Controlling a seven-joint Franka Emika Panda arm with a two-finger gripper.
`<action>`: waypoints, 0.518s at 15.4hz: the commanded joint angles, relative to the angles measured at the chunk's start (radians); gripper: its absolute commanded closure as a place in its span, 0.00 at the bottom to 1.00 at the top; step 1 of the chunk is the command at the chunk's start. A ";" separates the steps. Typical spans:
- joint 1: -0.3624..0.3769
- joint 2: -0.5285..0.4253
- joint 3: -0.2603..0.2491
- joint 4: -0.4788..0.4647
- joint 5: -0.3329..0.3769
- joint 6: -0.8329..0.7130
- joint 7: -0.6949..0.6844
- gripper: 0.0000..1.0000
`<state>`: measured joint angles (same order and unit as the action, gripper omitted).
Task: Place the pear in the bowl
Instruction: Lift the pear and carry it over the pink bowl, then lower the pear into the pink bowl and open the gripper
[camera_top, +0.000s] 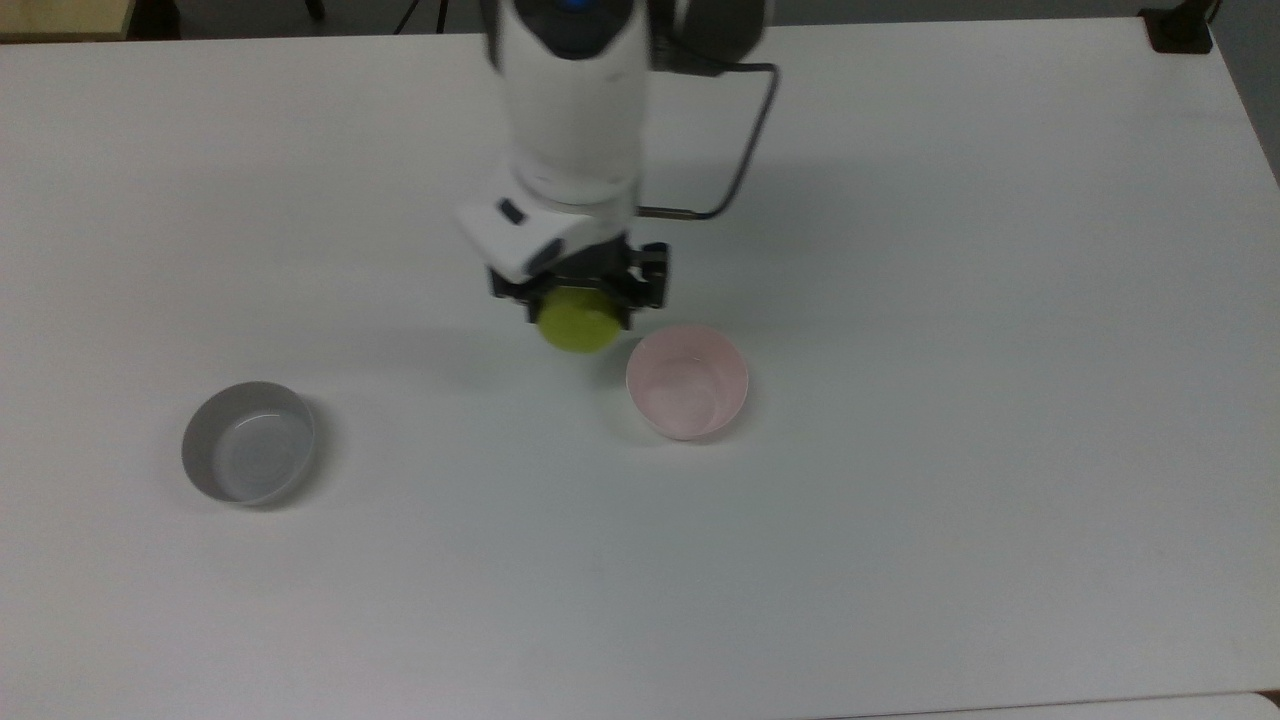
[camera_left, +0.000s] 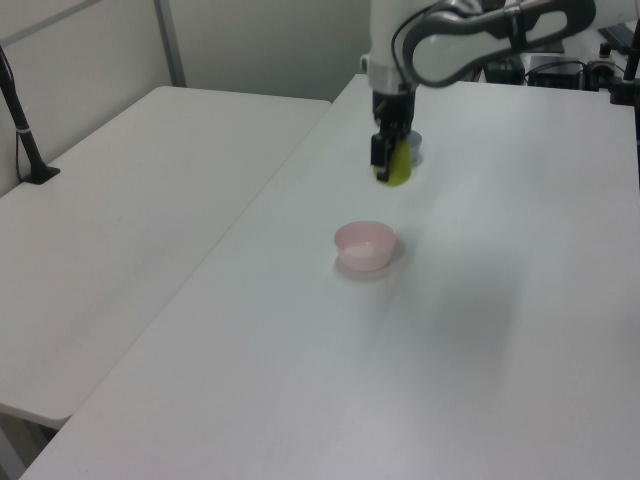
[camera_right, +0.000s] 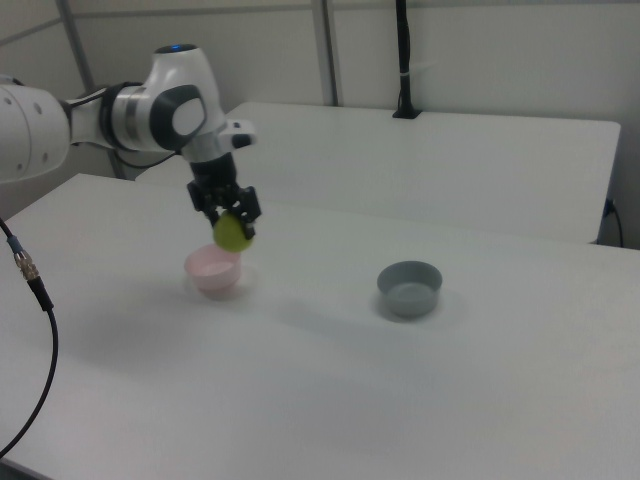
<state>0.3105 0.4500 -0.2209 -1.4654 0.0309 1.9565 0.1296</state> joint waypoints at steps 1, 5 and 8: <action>0.059 0.058 0.015 0.037 0.014 0.073 0.117 0.60; 0.062 0.110 0.049 0.036 0.003 0.094 0.127 0.51; 0.073 0.150 0.051 0.036 0.000 0.113 0.127 0.39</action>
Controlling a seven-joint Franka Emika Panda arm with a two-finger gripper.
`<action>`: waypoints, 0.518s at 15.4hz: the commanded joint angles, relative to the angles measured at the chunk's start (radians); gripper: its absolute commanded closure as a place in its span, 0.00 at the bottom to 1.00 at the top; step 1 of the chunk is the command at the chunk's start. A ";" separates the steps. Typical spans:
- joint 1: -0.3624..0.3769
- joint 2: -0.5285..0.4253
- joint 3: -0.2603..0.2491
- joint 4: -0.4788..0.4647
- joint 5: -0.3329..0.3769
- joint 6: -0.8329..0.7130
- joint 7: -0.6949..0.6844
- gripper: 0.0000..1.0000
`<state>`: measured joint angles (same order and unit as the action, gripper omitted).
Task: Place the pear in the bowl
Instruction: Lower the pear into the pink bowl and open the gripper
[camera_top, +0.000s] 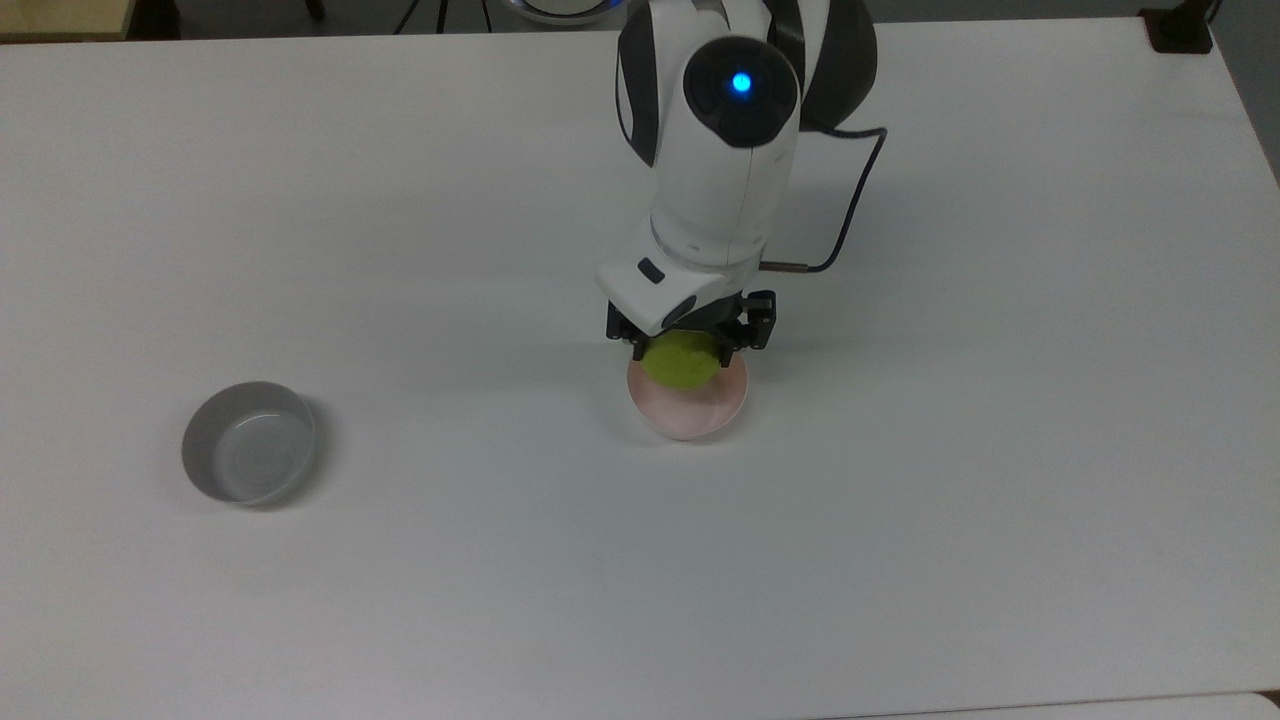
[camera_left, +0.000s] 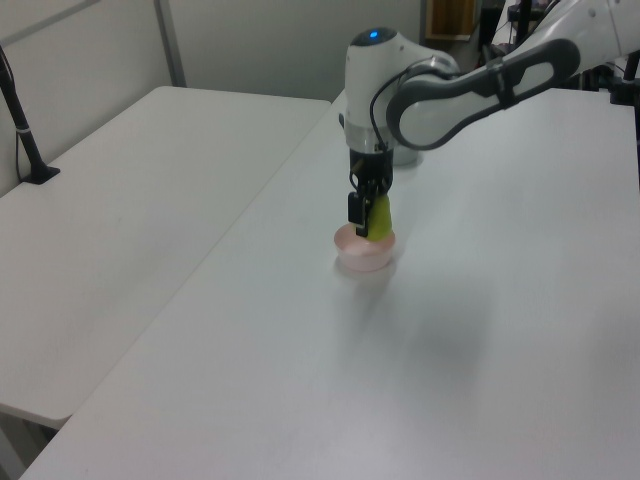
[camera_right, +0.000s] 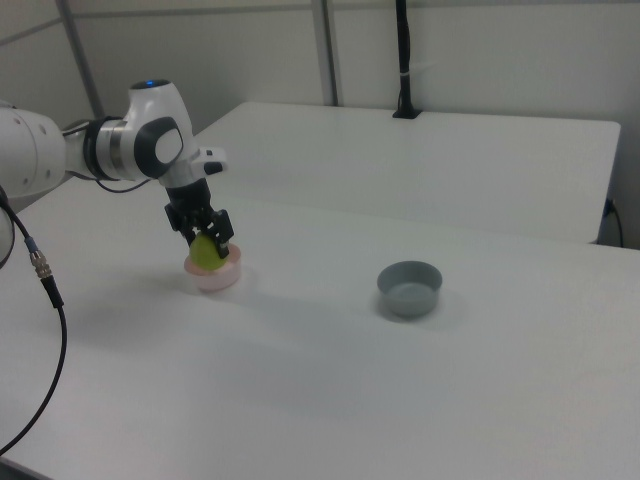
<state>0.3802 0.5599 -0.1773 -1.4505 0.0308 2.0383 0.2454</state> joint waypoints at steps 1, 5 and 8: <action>0.005 0.046 0.007 0.019 -0.002 0.033 0.011 0.29; 0.006 0.048 0.007 0.019 0.000 0.033 0.012 0.00; 0.006 0.040 0.005 0.022 0.000 0.029 0.012 0.00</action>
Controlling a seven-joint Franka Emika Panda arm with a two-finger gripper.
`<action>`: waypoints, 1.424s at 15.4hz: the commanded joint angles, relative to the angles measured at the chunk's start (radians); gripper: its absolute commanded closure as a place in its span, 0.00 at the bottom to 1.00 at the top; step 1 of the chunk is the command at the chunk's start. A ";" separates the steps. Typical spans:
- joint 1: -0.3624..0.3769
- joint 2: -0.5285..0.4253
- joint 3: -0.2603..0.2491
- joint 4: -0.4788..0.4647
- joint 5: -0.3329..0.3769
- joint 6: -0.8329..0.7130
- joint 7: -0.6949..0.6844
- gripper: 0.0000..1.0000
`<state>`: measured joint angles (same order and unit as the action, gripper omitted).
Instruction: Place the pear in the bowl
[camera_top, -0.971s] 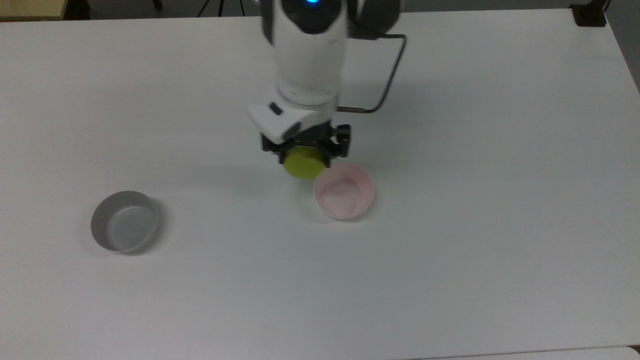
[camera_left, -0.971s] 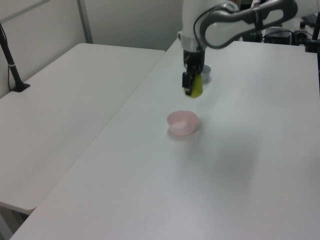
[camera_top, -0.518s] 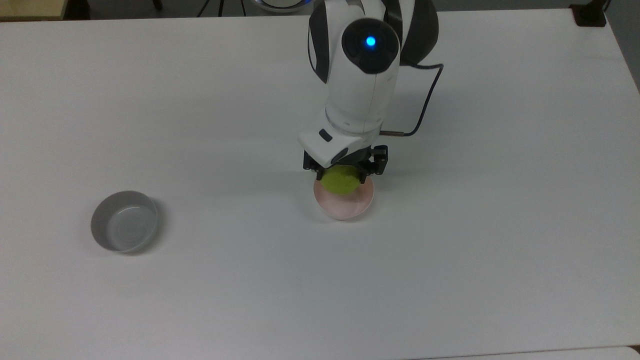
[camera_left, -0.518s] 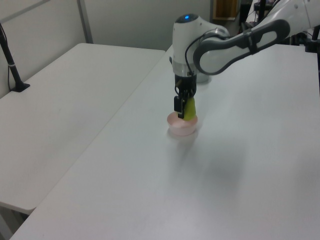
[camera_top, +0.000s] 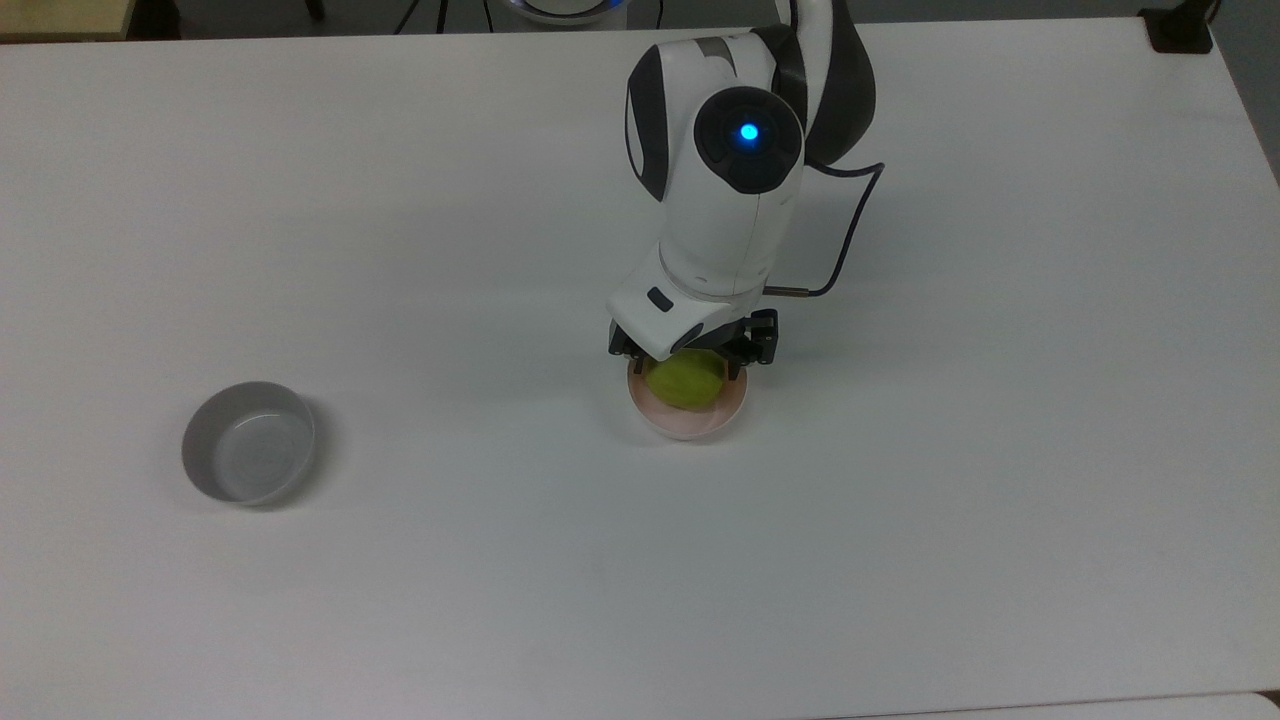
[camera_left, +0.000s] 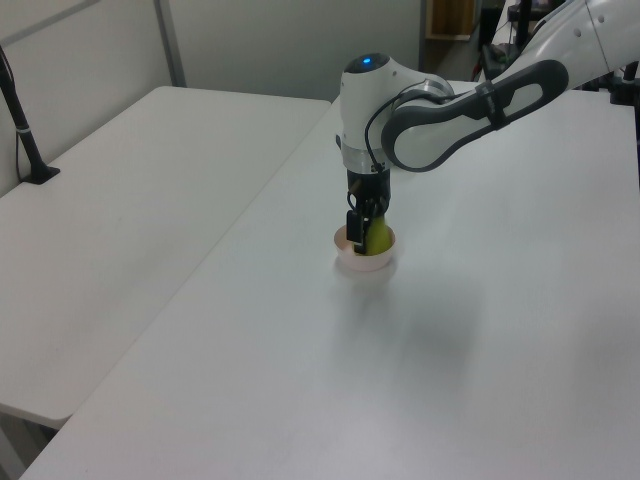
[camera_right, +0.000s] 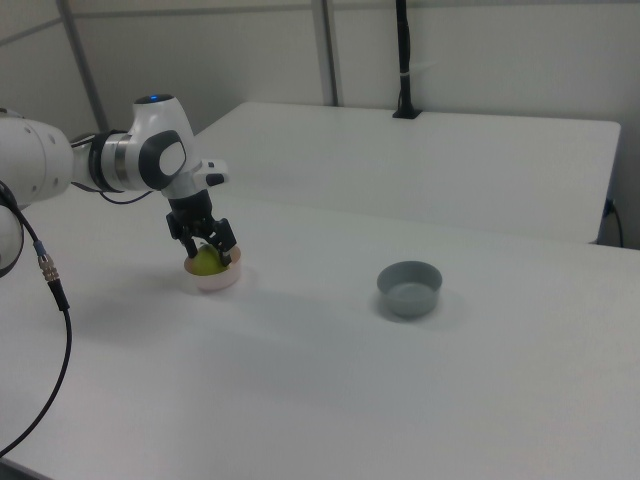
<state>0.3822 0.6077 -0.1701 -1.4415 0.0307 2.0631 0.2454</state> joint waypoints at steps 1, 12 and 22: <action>0.004 -0.017 -0.002 0.013 0.001 0.000 0.012 0.00; -0.103 -0.264 -0.019 -0.014 0.005 -0.289 -0.168 0.00; -0.379 -0.413 -0.011 -0.094 -0.044 -0.394 -0.377 0.00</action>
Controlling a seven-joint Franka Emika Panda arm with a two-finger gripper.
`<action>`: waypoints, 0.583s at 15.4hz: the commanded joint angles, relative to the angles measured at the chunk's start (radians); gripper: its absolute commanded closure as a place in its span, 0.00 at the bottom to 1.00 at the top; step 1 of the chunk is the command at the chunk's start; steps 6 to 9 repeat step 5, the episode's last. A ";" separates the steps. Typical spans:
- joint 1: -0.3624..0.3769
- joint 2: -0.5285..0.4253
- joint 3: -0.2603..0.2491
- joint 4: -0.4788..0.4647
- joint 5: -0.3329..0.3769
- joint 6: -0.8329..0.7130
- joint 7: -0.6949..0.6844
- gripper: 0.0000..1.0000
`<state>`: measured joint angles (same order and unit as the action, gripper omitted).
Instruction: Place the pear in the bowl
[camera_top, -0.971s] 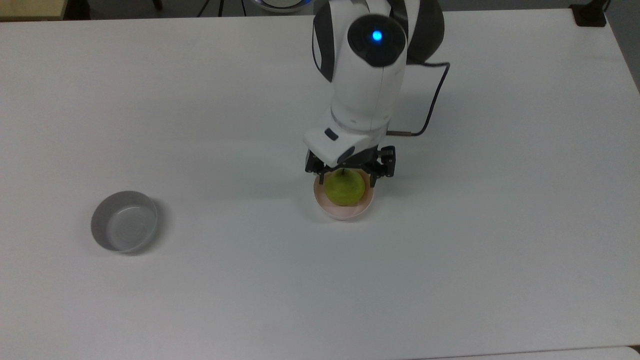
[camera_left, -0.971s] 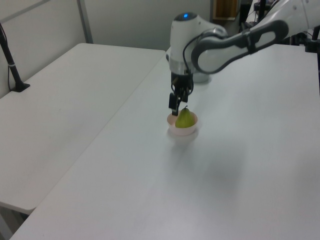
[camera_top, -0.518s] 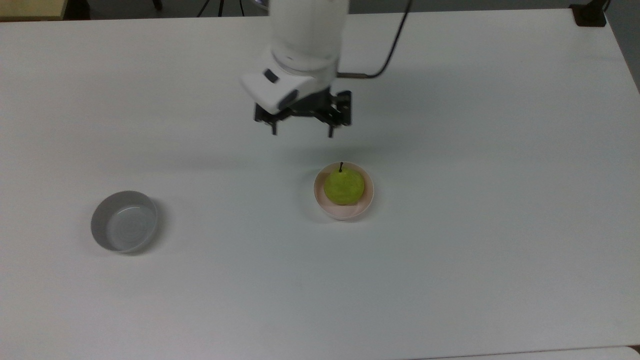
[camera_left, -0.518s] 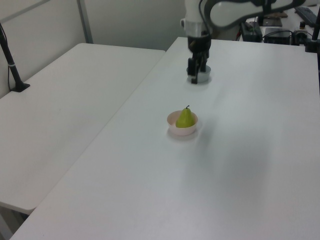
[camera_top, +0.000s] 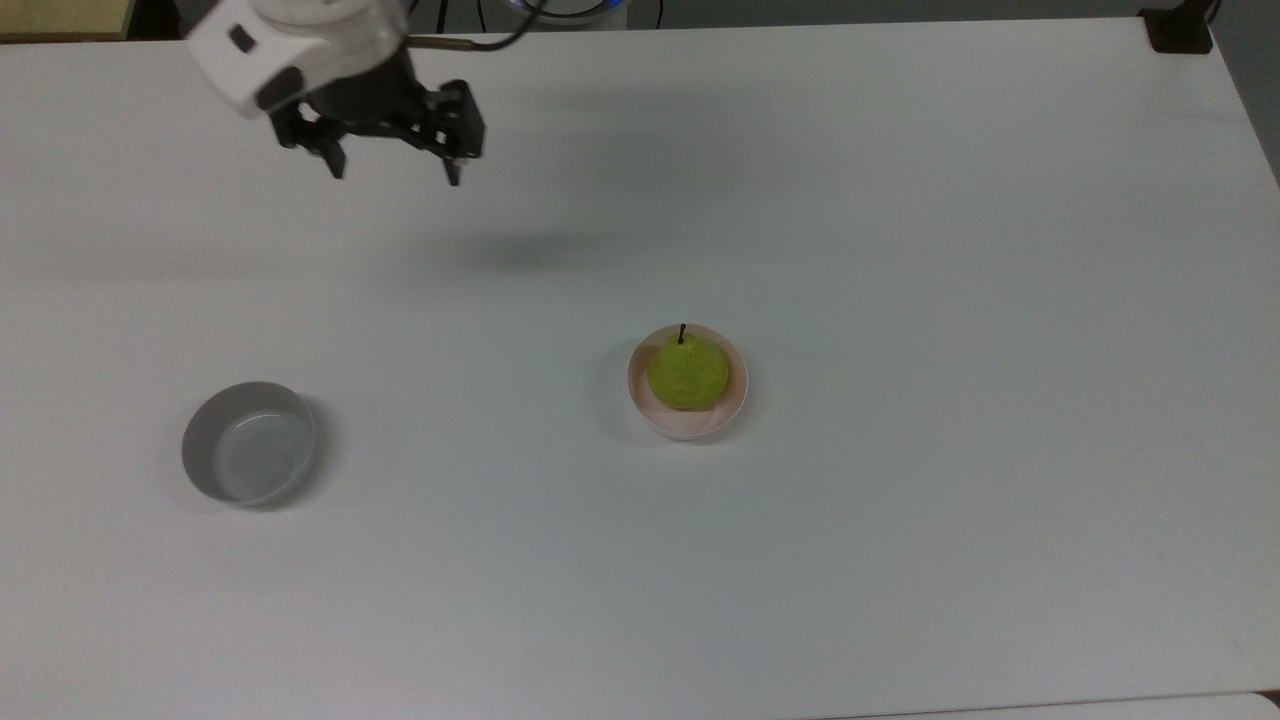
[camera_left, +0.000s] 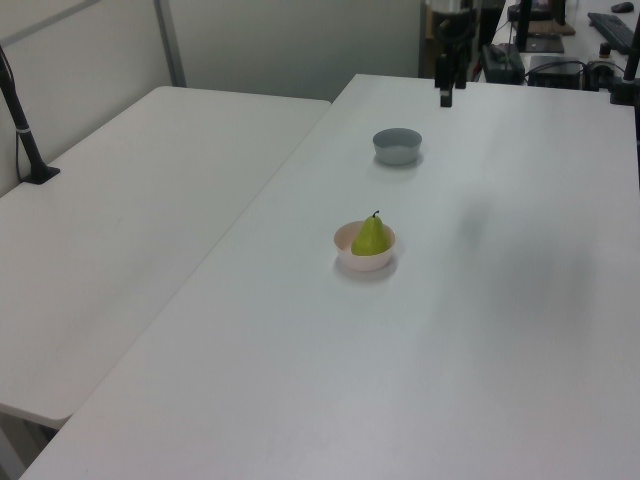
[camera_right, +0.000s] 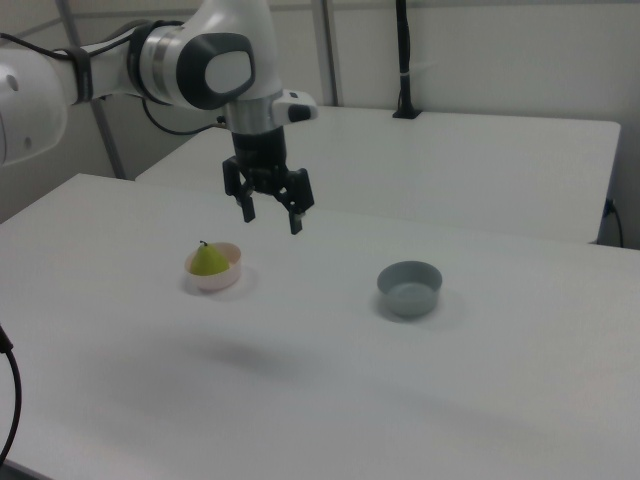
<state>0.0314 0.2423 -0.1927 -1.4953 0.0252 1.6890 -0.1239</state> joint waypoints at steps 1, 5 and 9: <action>-0.034 -0.049 0.010 -0.039 -0.044 -0.022 -0.005 0.00; -0.033 -0.047 0.004 -0.036 -0.045 -0.022 0.042 0.00; -0.033 -0.047 0.004 -0.036 -0.045 -0.022 0.042 0.00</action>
